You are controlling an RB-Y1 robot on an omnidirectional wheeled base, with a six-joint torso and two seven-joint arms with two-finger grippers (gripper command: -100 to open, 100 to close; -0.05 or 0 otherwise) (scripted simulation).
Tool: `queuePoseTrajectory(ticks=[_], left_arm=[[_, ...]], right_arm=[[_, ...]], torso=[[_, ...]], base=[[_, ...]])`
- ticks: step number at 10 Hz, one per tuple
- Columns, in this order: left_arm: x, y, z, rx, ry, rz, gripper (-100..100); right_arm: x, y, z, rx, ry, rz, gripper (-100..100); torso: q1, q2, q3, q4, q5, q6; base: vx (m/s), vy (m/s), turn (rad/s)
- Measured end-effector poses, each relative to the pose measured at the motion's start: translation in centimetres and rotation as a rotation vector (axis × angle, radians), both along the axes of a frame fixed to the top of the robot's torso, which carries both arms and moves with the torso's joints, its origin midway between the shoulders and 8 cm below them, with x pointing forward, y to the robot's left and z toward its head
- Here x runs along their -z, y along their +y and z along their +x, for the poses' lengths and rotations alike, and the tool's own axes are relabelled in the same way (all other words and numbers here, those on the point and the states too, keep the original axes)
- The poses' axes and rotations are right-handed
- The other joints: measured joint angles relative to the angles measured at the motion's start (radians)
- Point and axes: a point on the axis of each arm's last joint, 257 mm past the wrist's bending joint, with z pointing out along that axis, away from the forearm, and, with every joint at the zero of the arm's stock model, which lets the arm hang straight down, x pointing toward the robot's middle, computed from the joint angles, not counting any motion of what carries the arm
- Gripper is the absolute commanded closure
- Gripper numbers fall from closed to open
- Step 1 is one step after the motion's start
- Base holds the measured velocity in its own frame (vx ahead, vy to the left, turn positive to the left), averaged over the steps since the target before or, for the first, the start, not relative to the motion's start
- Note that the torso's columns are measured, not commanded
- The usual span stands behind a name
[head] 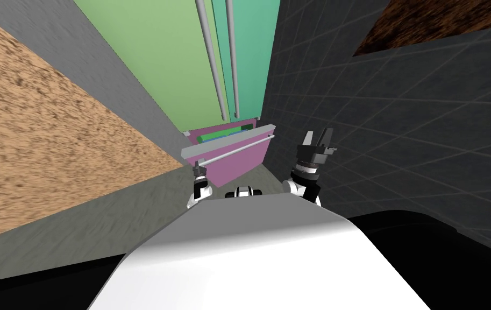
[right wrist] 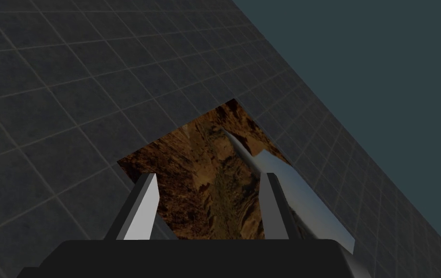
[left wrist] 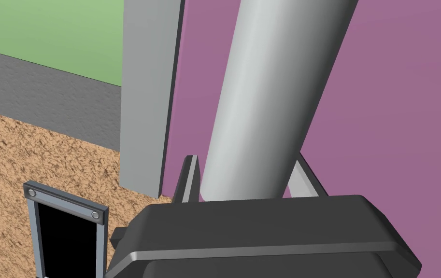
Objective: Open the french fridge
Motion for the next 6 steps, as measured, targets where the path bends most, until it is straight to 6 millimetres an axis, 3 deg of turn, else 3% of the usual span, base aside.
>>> queuePoseTrajectory(ticks=[4,5,6], left_arm=[[-0.1,3.7,1.7,-0.059,0.0,0.007,100],[-0.2,4.6,1.8,-0.075,0.0,0.005,-100],[-0.8,4.9,2.5,-0.074,-0.001,0.006,-100]], right_arm=[[0.0,0.0,0.0,0.0,0.0,0.0,0],[0.0,0.0,0.0,0.0,0.0,0.0,0],[0.0,0.0,0.0,0.0,0.0,0.0,0]], torso=[[-0.002,0.0,-0.001,0.0,-0.001,0.001],[-0.002,0.001,0.0,0.001,-0.001,0.0],[-0.003,-0.001,-0.001,0.001,-0.002,0.002]], base=[[-0.113,-0.052,-0.116],[-0.073,-0.041,0.02],[-0.05,-0.042,0.044]])
